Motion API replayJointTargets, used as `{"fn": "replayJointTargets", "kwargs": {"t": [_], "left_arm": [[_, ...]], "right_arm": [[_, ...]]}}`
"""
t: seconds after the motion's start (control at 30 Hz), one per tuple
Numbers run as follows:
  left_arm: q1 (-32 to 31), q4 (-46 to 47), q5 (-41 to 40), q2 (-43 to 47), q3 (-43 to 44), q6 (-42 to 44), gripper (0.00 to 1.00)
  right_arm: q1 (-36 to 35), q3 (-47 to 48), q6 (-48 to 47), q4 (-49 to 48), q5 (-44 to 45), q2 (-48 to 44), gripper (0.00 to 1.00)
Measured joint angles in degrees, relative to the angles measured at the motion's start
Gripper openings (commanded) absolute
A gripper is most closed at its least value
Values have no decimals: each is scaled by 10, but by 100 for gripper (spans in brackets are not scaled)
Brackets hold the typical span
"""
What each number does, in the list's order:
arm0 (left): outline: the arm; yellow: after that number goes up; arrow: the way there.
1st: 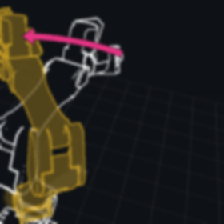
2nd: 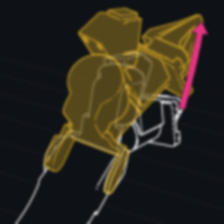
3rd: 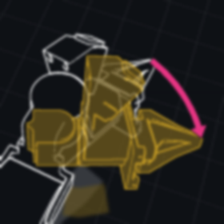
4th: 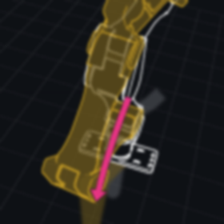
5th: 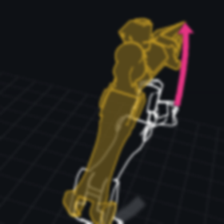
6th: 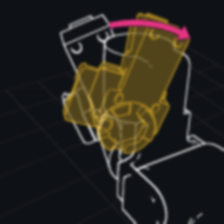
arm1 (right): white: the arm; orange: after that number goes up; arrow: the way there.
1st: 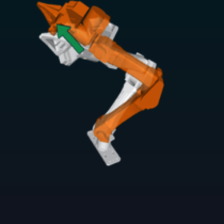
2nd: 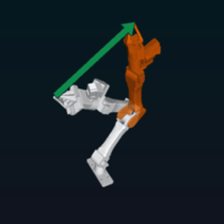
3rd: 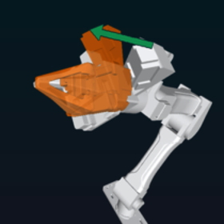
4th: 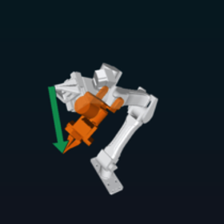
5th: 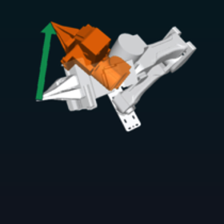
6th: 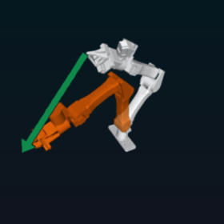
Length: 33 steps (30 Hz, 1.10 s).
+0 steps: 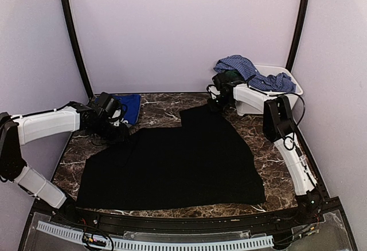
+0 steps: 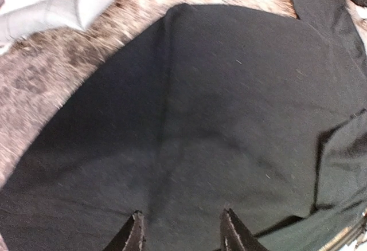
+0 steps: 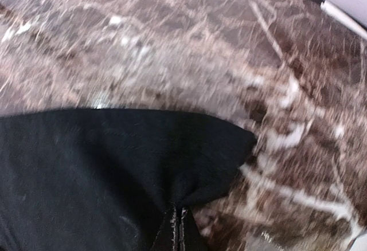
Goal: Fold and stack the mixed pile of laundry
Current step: Pick up the 1/3-folded T-shirt from the center of the board.
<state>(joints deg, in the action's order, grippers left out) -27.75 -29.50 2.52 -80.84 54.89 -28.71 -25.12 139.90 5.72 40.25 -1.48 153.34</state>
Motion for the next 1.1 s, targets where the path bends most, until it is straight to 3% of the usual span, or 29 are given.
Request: {"fn": "replayJointTargets", "kwargs": {"t": [0.23, 0.33, 0.47, 0.9, 1.1], "left_arm": [[13, -2, -11, -35, 30, 36, 35], [13, -2, -14, -40, 30, 52, 26], [14, -25, -34, -70, 46, 73, 21], [13, -161, -36, -110, 67, 102, 24], [-16, -190, -24, -187, 98, 123, 28]], "right_arm": [[-1, -60, 7, -5, -25, -65, 0], [-1, -64, 8, -14, -33, -97, 0], [-1, -73, 9, -28, -41, -132, 0], [-5, -133, 18, -46, -53, -163, 0], [-6, -137, 21, -48, -56, -167, 0]]}}
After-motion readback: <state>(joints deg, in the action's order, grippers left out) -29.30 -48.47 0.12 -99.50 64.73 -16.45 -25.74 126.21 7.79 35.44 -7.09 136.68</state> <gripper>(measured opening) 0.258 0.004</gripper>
